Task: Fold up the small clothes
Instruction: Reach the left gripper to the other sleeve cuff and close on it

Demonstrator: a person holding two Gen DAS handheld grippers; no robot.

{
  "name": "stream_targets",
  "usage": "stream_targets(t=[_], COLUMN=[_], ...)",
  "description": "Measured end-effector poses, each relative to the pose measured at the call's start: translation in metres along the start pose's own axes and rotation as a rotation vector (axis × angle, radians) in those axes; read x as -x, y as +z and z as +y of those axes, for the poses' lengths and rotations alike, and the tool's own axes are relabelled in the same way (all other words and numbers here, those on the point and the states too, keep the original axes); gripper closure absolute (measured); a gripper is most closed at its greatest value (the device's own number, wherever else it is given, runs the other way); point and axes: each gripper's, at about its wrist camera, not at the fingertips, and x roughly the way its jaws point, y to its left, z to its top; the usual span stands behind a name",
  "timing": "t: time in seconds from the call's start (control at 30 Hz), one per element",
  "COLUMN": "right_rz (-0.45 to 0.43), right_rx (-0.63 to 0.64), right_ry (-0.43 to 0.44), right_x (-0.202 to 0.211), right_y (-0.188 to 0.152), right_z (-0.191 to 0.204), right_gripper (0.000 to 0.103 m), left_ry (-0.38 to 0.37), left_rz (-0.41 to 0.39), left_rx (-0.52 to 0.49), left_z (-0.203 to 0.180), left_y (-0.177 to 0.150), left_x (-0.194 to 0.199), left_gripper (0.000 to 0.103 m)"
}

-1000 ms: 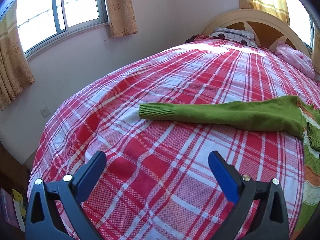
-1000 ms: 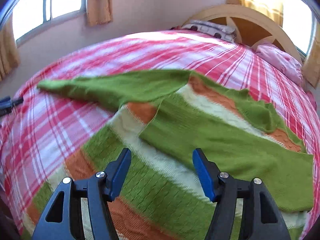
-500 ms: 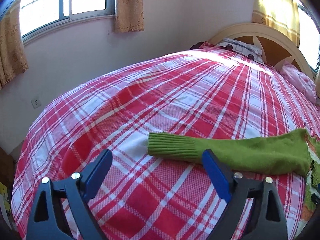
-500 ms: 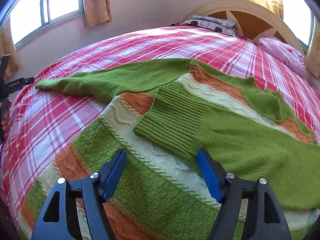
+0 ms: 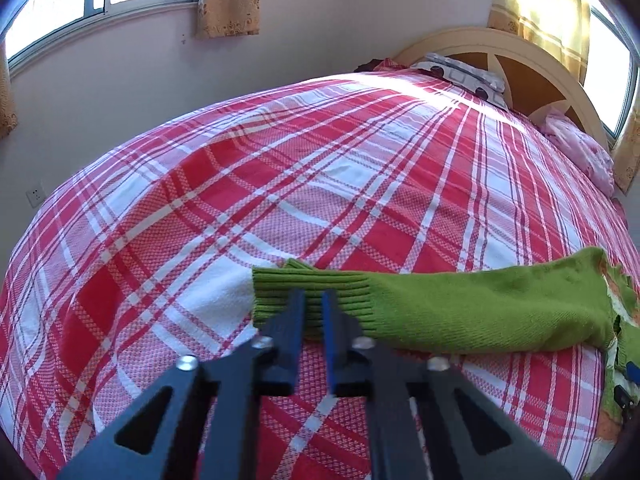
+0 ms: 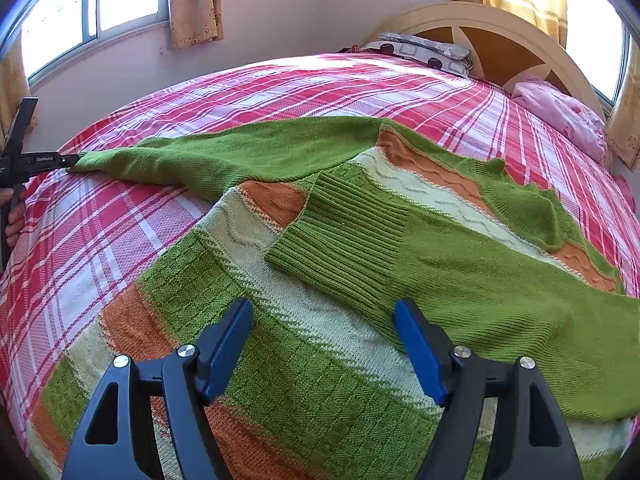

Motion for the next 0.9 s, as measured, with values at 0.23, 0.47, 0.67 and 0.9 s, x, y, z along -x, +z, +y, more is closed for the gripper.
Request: stream_targets(t=[0.23,0.47,0.67,0.9], right_rz=[-0.001,-0.005,-0.004,-0.003], right_rx=[0.001,-0.006,-0.008,-0.006], right_ry=[-0.003,-0.017,-0.024,-0.028], right_x=[0.0,0.002,0.001,0.001], right_y=[-0.001,-0.001,-0.001,0.0], right_z=[0.0,-0.001,-0.001,0.0], right_gripper=[0.027,0.027,0.027,0.026], left_ry=[-0.164,-0.028,0.035,-0.013], left_rz=[-0.029,-0.137,-0.09,0.016], left_rx=[-0.021,-0.105,-0.063,-0.03], left_z=[-0.012,-0.02,0.009,0.019], left_y=[0.013,0.027,0.016,0.004], left_x=[0.046,0.067,0.031,-0.01], left_gripper=[0.102,0.044,0.019,0.038])
